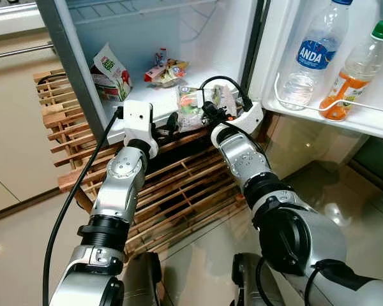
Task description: Restocking fridge
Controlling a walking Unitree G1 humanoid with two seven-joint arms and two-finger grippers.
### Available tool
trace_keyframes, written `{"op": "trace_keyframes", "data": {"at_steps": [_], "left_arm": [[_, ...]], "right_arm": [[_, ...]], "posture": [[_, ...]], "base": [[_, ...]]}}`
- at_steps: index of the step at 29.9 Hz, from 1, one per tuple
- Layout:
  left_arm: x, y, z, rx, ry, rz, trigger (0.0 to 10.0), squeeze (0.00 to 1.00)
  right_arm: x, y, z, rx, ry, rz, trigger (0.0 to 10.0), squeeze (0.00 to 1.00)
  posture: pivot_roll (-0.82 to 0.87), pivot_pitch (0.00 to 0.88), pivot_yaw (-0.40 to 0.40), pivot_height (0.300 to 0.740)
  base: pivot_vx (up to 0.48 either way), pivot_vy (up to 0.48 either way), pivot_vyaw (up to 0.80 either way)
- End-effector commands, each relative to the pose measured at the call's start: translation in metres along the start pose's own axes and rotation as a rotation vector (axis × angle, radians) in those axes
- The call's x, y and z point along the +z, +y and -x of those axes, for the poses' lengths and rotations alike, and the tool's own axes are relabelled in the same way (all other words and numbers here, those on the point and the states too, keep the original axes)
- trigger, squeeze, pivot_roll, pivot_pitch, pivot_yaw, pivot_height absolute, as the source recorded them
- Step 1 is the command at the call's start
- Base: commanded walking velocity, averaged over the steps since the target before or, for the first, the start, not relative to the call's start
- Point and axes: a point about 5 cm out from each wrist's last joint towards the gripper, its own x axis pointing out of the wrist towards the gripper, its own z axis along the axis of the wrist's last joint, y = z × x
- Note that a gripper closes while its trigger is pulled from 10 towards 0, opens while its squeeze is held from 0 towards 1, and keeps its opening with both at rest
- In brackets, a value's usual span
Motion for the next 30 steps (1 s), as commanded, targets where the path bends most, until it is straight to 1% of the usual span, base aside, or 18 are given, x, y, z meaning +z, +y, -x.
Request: {"op": "trace_keyframes", "data": {"at_steps": [1,10,11,13,15,16,17,18,20,23,24,25,26,27,28,29,30], "left_arm": [[0.001,-0.002,0.002,-0.002,-0.005,-0.011,10.0,0.00],[-0.001,-0.013,0.006,-0.023,-0.013,-0.021,10.0,0.00],[-0.001,-0.013,0.006,-0.023,-0.013,-0.021,10.0,0.00],[-0.001,-0.019,0.009,-0.045,-0.015,-0.016,10.0,0.00],[-0.001,-0.019,0.009,-0.045,-0.015,-0.016,10.0,0.00],[-0.002,-0.025,0.011,-0.063,-0.012,-0.007,10.0,0.00],[-0.005,-0.034,0.016,-0.093,0.001,0.014,10.0,0.00],[-0.010,-0.045,0.021,-0.117,0.024,0.052,10.0,0.00],[-0.015,-0.059,0.027,-0.142,0.049,0.095,10.0,0.00],[-0.014,-0.065,0.029,-0.147,0.049,0.105,10.0,0.00],[-0.014,-0.066,0.029,-0.147,0.047,0.103,10.0,0.00],[-0.013,-0.065,0.029,-0.146,0.043,0.097,10.0,0.00],[-0.012,-0.065,0.029,-0.146,0.038,0.092,10.0,0.00],[-0.011,-0.064,0.029,-0.145,0.034,0.084,10.0,0.00],[-0.010,-0.062,0.031,-0.143,0.033,0.075,10.0,0.00],[-0.011,-0.061,0.032,-0.141,0.039,0.076,10.0,0.00],[-0.012,-0.060,0.033,-0.139,0.044,0.078,10.0,0.00]], "right_arm": [[-0.023,0.032,-0.004,0.095,0.047,-0.028,0.0,0.00],[-0.010,0.050,-0.008,0.157,0.013,0.019,0.0,0.00],[-0.010,0.050,-0.008,0.157,0.013,0.019,0.0,0.00],[-0.003,0.056,-0.010,0.167,-0.006,0.048,0.0,0.00],[-0.003,0.056,-0.010,0.167,-0.006,0.048,0.0,0.00],[0.000,0.059,-0.011,0.171,-0.014,0.062,0.0,0.01],[0.003,0.062,-0.011,0.175,-0.024,0.082,0.0,0.04],[0.006,0.067,-0.012,0.185,-0.033,0.105,0.0,0.09],[0.011,0.072,-0.013,0.192,-0.047,0.128,0.0,0.09],[0.016,0.078,-0.013,0.213,-0.061,0.182,0.0,0.09],[0.017,0.080,-0.013,0.219,-0.064,0.225,0.0,0.04],[0.017,0.082,-0.013,0.228,-0.071,0.296,0.0,0.04],[0.018,0.084,-0.013,0.236,-0.090,0.379,0.4,0.02],[0.019,0.087,-0.012,0.252,-0.114,0.464,5.1,0.00],[0.020,0.092,-0.010,0.292,-0.170,0.594,10.0,0.00],[0.021,0.093,-0.008,0.302,-0.206,0.634,10.0,0.00],[0.021,0.092,-0.007,0.306,-0.229,0.654,10.0,0.00]], "posture": [[-0.01,0.000,-0.027,0.596],[0.01,0.000,-0.045,0.596],[0.01,0.000,-0.045,0.596],[0.01,0.000,-0.047,0.596],[0.01,0.000,-0.047,0.596],[0.02,0.000,-0.048,0.596],[0.02,0.000,-0.048,0.596],[0.02,0.000,-0.047,0.596],[0.03,0.000,-0.054,0.596],[0.04,0.000,-0.061,0.596],[0.04,0.000,-0.061,0.596],[0.04,0.000,-0.061,0.596],[0.04,0.000,-0.059,0.596],[0.04,0.000,-0.058,0.596],[0.03,0.000,-0.055,0.596],[0.02,0.000,-0.051,0.596],[0.02,0.000,-0.051,0.596]], "base": [[0.000,0.000,0.00],[0.000,0.000,0.00],[0.000,0.000,0.00],[0.000,0.000,0.00],[0.000,0.000,0.00],[0.000,0.000,0.00],[0.000,0.000,0.00],[0.000,0.000,0.00],[0.000,0.000,0.00],[0.000,0.000,0.00],[0.000,0.000,0.00],[0.000,0.000,0.00],[0.000,0.000,0.00],[0.000,0.000,0.00],[0.000,0.000,0.00],[0.000,0.000,0.00],[0.000,0.000,0.00]]}}
